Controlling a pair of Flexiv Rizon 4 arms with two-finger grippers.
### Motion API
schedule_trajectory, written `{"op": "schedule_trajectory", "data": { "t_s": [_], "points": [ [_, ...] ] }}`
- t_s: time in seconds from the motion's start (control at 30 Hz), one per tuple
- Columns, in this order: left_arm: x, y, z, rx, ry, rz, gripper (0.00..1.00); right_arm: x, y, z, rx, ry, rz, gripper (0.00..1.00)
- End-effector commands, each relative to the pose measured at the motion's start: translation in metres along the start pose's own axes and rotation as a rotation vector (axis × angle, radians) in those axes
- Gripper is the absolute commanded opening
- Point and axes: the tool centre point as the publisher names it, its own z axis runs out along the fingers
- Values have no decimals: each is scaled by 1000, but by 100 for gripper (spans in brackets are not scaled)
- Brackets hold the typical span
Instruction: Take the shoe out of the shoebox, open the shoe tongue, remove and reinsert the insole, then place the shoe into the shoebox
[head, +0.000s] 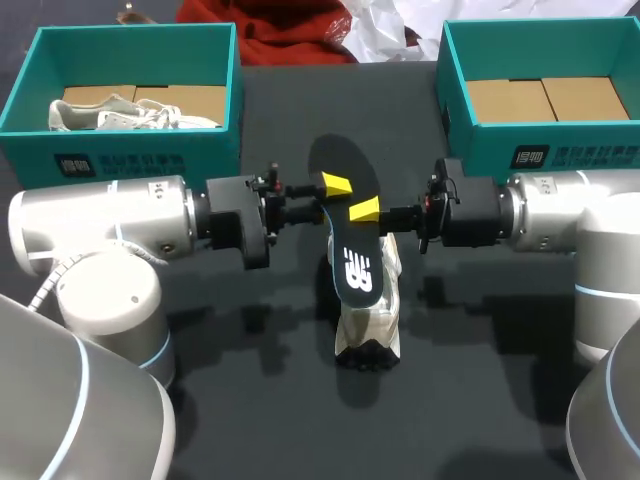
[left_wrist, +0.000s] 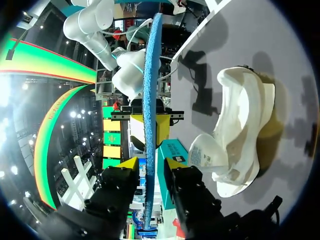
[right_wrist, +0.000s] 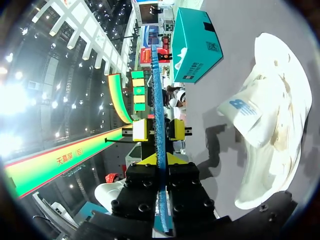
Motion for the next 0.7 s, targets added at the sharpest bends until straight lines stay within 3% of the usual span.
{"op": "schedule_trajectory", "data": {
  "t_s": [0.03,0.37,0.57,0.7],
  "points": [
    [1,-1,6,-6,-2,0,26,0,-1,1,-1,-3,0,0],
    [-2,-5,10,-11,2,21,25,-2,-2,2,-2,-3,12,0],
    [0,-4,14,-20,14,26,2,-4,-2,3,3,-1,15,0],
    [1,-4,15,-19,19,28,0,-4,-1,4,4,1,18,0]
  ]
}}
